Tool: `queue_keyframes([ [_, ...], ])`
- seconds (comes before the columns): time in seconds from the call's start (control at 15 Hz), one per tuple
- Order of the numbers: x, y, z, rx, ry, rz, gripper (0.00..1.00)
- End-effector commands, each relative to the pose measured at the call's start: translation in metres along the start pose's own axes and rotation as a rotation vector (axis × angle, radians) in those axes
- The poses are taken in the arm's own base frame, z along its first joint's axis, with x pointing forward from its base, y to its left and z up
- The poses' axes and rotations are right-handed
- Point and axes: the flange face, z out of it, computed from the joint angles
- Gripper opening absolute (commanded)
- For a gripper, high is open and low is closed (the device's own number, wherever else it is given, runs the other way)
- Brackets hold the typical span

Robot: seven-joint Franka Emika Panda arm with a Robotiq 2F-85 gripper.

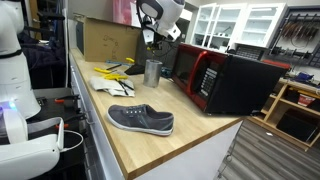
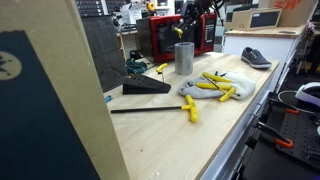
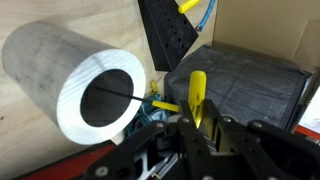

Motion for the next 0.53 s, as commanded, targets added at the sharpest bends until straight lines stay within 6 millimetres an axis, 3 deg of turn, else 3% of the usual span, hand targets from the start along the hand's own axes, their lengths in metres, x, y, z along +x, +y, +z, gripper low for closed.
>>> queue_keyframes([
  [0.0,0.004,0.013,0.002,0.038,-0.017,-0.002,0.05],
  [0.47,-0.001,0.035,0.011,0.027,-0.047,0.032,0.05],
])
